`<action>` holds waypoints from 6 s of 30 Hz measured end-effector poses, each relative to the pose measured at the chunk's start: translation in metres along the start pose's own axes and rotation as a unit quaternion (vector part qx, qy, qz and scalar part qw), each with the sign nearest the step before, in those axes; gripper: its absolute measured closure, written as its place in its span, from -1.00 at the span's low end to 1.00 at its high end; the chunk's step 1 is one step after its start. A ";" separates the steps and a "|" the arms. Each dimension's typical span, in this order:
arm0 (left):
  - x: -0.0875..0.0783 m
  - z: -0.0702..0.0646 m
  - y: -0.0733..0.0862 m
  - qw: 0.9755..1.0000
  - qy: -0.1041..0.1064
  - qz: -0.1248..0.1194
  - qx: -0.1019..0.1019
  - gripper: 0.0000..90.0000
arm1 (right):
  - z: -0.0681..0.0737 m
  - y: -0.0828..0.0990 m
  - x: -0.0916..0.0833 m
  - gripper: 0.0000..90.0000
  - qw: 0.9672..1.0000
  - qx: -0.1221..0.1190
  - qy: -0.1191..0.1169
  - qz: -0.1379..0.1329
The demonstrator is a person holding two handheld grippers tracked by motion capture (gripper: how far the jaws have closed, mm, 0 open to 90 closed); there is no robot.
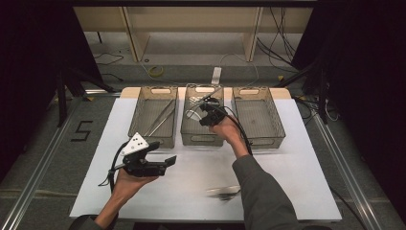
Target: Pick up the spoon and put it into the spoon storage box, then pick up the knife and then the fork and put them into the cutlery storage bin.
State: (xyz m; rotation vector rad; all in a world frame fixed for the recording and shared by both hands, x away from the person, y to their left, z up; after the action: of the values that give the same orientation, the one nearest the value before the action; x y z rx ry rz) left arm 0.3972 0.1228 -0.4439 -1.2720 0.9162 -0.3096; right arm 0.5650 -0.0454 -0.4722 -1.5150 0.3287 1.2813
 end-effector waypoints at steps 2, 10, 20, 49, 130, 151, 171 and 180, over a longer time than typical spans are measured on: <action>0.000 0.000 0.000 1.000 0.000 0.001 0.000 -0.66 | 0.001 -0.002 -0.001 0.68 1.000 0.008 -0.008 -0.006; 0.000 0.000 0.000 1.000 0.000 0.000 -0.001 -0.66 | 0.003 -0.005 -0.017 0.28 0.999 0.006 -0.030 -0.028; 0.000 0.000 0.000 1.000 0.000 0.000 -0.003 -0.66 | 0.022 0.010 -0.059 -0.03 0.995 -0.031 -0.061 -0.068; 0.000 0.000 -0.001 1.000 -0.001 -0.003 -0.002 -0.66 | -0.024 0.141 -0.113 -0.22 0.992 -0.006 -0.065 -0.112; 0.002 0.001 -0.002 1.000 -0.001 -0.003 -0.007 -0.66 | -0.083 0.239 -0.101 1.00 0.999 0.034 -0.002 0.037; 0.000 0.001 -0.001 1.000 -0.003 -0.002 -0.002 -0.66 | -0.062 0.269 -0.118 1.00 0.997 0.009 -0.009 0.074; 0.003 0.000 -0.001 1.000 -0.001 0.000 0.001 -0.66 | -0.012 0.250 -0.127 0.00 0.993 -0.094 -0.029 0.069; 0.003 0.000 -0.001 1.000 -0.003 -0.001 -0.001 -0.66 | -0.014 0.254 -0.112 -0.01 0.989 -0.111 -0.015 0.101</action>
State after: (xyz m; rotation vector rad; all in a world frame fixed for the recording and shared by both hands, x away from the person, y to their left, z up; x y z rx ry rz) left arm 0.3992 0.1209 -0.4441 -1.2752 0.9107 -0.3072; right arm 0.3391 -0.2006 -0.5163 -1.6797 0.3359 1.5414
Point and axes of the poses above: each handheld gripper's, and its own axes: x roughly forward along the jaws, y roughly out of its underside, z roughly to its left, the point moved 7 cm from there along x, roughly forward along the jaws, and after that the axes turned 10 degrees about x, right-handed, at the moved point
